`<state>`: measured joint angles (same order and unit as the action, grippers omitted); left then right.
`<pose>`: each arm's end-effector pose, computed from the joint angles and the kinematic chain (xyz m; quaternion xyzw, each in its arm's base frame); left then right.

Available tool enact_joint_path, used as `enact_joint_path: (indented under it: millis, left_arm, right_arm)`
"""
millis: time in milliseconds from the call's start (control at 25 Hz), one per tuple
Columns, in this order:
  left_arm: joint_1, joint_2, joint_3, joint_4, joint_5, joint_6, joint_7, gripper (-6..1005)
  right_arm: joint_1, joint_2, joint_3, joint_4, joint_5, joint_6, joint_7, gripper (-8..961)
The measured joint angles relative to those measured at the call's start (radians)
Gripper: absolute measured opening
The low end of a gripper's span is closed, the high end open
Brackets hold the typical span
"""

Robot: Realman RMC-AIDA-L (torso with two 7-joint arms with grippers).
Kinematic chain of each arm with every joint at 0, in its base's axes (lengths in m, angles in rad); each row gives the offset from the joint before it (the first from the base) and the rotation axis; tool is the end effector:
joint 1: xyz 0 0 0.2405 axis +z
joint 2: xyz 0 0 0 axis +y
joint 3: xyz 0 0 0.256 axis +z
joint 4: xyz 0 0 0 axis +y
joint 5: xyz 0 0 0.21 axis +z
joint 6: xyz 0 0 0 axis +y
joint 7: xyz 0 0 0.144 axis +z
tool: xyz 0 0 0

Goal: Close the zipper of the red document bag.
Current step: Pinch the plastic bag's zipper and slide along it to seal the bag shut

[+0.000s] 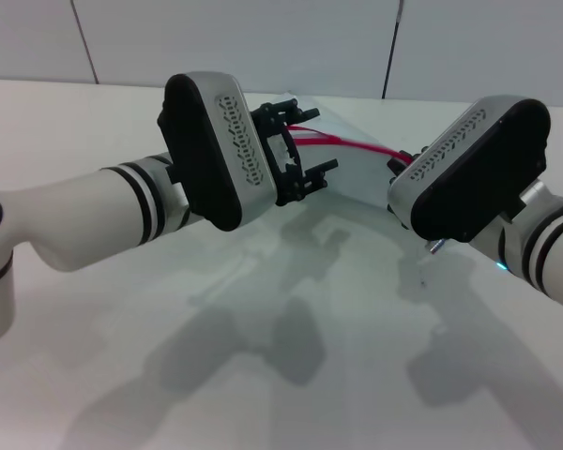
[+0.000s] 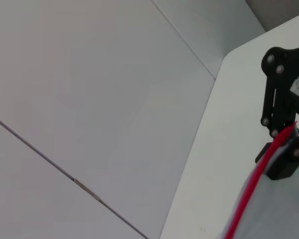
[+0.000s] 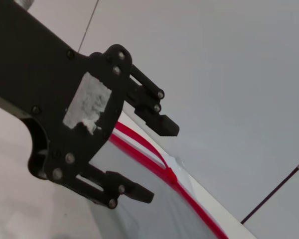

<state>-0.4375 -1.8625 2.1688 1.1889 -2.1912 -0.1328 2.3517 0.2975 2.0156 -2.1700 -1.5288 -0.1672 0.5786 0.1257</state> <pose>-0.1629 0.3690 -0.0590 -0.9073 0.1339 -0.0576 0.3943 0.1471 0.3353 -0.0657 -0.8875 0.0954 -0.0222 0.4503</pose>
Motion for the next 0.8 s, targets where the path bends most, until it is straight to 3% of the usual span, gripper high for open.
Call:
enact_joint_path:
  millis: [80, 520, 800]
  left_arm:
    - [-0.002, -0.001, 0.000, 0.000, 0.000, 0.001, 0.000, 633]
    - [-0.016, -0.004, -0.001, -0.002, 0.002, 0.009, 0.005, 641]
    - [-0.019, -0.019, 0.001, -0.007, 0.002, 0.026, 0.020, 603]
  right_arm:
    - [0.000, 0.000, 0.000, -0.002, 0.000, 0.000, 0.000, 48]
    - [0.000, 0.000, -0.001, -0.006, 0.000, 0.001, 0.000, 48]
    - [0.000, 0.001, 0.001, -0.007, 0.000, 0.000, 0.000, 49]
